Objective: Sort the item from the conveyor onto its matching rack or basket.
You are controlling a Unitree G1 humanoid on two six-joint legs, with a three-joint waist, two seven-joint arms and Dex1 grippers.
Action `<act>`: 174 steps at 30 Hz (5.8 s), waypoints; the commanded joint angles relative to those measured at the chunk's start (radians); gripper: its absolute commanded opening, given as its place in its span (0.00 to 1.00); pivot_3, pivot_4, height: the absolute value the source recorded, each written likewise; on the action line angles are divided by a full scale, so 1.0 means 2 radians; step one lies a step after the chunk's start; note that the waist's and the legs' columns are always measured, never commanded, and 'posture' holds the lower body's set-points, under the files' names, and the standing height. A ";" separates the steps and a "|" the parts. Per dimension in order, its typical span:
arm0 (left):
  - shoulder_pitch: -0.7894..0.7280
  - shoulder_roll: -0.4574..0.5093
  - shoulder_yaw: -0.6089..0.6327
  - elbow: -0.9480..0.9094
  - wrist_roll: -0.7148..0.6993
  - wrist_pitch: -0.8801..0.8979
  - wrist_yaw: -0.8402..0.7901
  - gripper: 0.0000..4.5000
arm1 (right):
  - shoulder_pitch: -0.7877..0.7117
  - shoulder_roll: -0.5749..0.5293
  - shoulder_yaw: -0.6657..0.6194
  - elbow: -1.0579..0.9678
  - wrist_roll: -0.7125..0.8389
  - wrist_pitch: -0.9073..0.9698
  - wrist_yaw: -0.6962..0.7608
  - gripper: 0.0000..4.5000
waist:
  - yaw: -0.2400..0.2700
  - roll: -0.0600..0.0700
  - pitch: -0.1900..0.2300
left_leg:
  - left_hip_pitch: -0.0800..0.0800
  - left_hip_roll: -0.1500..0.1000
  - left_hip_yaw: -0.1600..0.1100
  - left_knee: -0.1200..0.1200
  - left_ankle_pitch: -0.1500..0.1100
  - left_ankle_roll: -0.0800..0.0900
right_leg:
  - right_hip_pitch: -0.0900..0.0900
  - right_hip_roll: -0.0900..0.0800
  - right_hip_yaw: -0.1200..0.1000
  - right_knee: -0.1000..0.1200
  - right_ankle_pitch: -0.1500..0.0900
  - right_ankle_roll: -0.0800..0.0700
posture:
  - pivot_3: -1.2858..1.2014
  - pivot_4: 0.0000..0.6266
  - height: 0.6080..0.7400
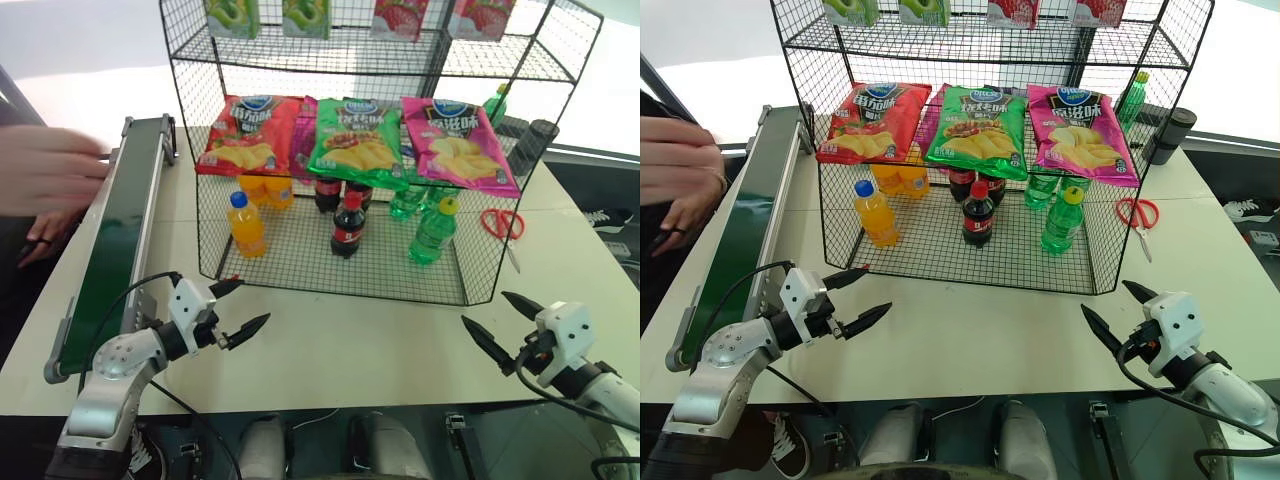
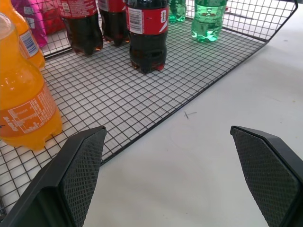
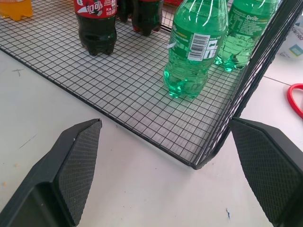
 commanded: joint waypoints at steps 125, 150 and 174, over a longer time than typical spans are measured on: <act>-0.050 -0.065 0.231 0.073 -0.014 0.017 0.282 1.00 | -0.098 0.040 0.236 -0.092 -0.016 0.040 -0.024 0.99 | -0.001 -0.004 -0.002 | 0.000 0.000 0.000 0.001 0.000 0.000 | 0.000 0.000 0.000 0.001 0.000 0.000 | 0.52 0.24 1.00; -0.055 -0.086 0.225 0.079 -0.002 0.001 0.322 1.00 | -0.108 0.036 0.249 -0.083 -0.023 0.035 -0.012 0.99 | -0.001 -0.004 -0.002 | 0.000 0.000 0.000 0.001 0.000 0.000 | 0.000 0.000 0.000 0.001 0.000 0.000 | 0.52 0.24 1.00; -0.053 -0.083 0.230 0.100 -0.001 -0.012 0.324 1.00 | -0.134 0.036 0.244 -0.108 -0.010 0.084 -0.020 0.99 | 0.000 -0.004 -0.002 | 0.000 0.000 0.000 0.001 0.000 0.000 | 0.000 0.000 0.000 0.001 0.000 0.000 | 0.52 0.24 1.00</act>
